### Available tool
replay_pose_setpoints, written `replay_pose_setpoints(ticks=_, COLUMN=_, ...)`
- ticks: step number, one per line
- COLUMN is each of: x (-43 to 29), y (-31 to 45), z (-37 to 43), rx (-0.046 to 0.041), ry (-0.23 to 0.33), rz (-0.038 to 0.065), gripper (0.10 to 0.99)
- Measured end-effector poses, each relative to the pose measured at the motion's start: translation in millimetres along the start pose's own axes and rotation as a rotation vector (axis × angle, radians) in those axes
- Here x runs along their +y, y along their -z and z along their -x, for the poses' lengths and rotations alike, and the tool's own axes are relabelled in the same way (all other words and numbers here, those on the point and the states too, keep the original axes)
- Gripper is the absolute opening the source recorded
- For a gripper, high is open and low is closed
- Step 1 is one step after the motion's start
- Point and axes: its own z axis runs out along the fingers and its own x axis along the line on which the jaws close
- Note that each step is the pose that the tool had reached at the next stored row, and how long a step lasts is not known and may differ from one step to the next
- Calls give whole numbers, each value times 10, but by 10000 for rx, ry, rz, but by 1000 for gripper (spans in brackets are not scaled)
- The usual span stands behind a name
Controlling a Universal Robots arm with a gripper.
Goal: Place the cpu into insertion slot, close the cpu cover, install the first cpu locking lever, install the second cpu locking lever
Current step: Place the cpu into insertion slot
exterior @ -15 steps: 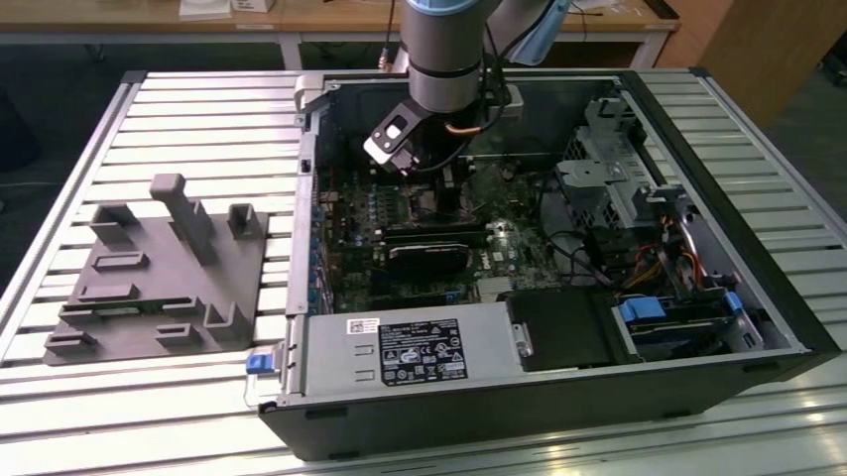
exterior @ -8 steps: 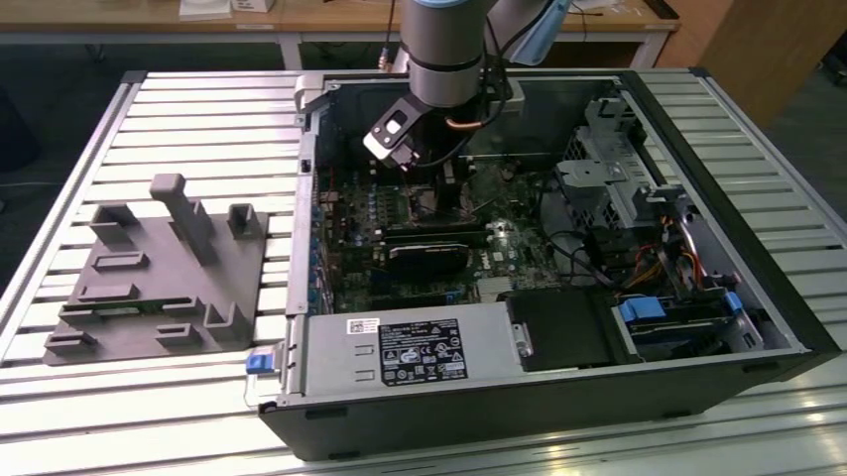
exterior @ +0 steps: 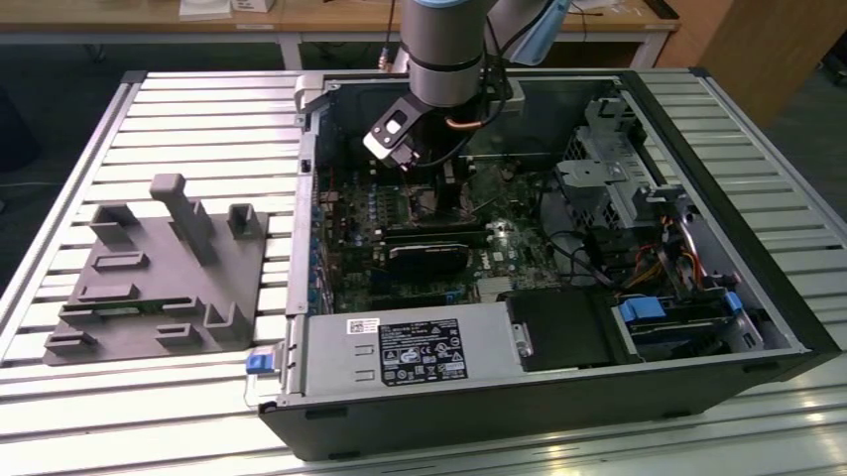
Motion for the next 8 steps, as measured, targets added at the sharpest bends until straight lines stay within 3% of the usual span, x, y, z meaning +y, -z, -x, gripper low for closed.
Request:
replay_pose_setpoints(ticks=4, x=0, y=0, z=0, rx=1, ry=0, rz=1, gripper=533)
replay_pose_setpoints(ticks=6, x=0, y=0, z=0, rx=1, ry=0, rz=1, gripper=416)
replay_pose_setpoints(ticks=7, x=0, y=0, z=0, rx=1, ry=0, rz=0, gripper=416)
replay_pose_setpoints(ticks=8, x=0, y=0, z=0, rx=1, ry=0, rz=0, gripper=357)
